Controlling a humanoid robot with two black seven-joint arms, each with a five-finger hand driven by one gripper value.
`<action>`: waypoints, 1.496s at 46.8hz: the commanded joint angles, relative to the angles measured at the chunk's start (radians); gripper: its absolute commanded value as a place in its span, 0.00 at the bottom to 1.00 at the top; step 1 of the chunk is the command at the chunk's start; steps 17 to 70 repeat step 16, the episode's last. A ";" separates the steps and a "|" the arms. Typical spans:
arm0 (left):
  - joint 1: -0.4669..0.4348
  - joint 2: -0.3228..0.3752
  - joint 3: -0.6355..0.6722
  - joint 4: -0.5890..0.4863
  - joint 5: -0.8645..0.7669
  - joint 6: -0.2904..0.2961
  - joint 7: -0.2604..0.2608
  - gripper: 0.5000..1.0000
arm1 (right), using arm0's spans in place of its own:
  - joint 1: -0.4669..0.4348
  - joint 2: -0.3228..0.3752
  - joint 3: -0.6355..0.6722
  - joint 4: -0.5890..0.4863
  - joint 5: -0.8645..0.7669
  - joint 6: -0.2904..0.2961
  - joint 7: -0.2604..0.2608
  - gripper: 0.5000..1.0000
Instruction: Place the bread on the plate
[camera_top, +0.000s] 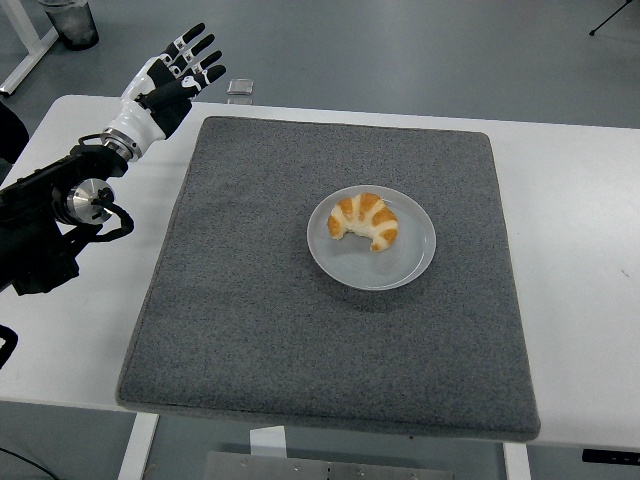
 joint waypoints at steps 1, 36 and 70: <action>0.009 0.000 0.000 0.006 0.000 0.000 0.001 0.98 | 0.000 0.000 0.000 0.000 0.000 0.001 0.000 0.90; 0.020 0.000 0.002 0.006 0.001 0.000 0.001 0.98 | 0.000 0.000 0.000 0.000 0.000 0.001 0.000 0.90; 0.020 0.000 0.002 0.006 0.001 0.000 0.001 0.98 | 0.000 0.000 0.000 0.000 0.000 0.001 0.000 0.90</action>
